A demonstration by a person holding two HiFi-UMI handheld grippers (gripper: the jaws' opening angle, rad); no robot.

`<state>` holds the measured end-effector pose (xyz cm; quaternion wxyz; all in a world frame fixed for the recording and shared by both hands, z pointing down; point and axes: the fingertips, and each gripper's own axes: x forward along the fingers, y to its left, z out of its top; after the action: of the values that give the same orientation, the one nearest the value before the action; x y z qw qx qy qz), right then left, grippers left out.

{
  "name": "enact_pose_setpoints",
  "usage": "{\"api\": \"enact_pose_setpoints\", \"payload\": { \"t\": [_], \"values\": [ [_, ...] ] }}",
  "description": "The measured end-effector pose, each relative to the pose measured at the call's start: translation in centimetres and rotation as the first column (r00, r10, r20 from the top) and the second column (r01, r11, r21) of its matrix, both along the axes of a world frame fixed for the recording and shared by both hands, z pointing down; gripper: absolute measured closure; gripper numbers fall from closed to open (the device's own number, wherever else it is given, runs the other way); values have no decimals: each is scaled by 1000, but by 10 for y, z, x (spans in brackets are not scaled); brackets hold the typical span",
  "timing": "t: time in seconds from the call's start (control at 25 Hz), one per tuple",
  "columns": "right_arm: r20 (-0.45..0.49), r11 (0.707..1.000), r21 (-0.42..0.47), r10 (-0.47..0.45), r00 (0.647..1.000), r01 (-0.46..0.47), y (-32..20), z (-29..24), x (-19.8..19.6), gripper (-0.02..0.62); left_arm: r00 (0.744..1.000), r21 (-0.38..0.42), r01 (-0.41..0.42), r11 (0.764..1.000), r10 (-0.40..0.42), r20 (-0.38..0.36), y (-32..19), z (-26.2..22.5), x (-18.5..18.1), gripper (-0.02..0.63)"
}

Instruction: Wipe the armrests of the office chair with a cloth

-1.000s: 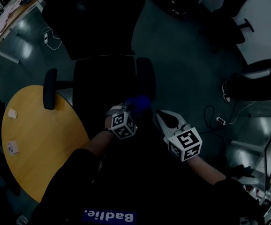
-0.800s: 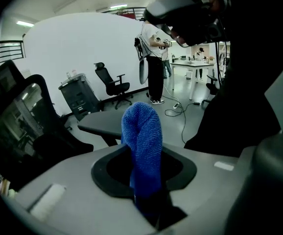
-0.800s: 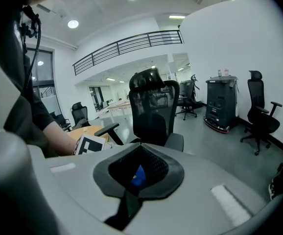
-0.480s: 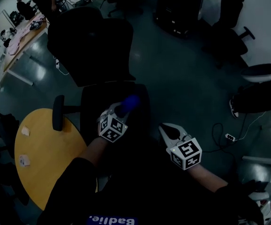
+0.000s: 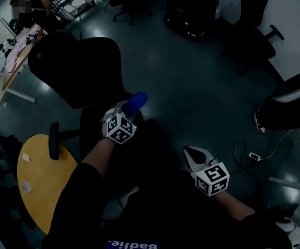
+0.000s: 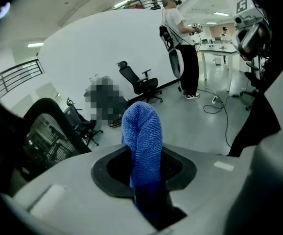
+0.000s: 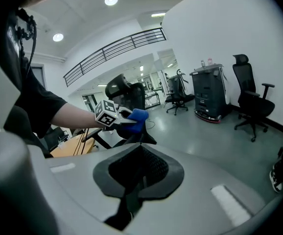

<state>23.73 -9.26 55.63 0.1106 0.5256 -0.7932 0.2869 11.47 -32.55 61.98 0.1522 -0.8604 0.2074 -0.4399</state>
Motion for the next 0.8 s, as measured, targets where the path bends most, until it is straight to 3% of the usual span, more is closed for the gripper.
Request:
{"api": "enact_pose_setpoints", "payload": {
  "t": [0.16,0.32,0.8],
  "values": [
    [14,999,-33,-4,1000,4,-2,12,28,591,996,-58,-30,998,34,79,5,37,23,483],
    [35,999,-38,-27,999,29,-9,18,40,591,994,-107,-44,993,54,98,28,55,34,483],
    [78,983,-23,-179,981,181,-22,18,0,591,997,-205,-46,978,57,44,111,64,26,485]
  ]
}}
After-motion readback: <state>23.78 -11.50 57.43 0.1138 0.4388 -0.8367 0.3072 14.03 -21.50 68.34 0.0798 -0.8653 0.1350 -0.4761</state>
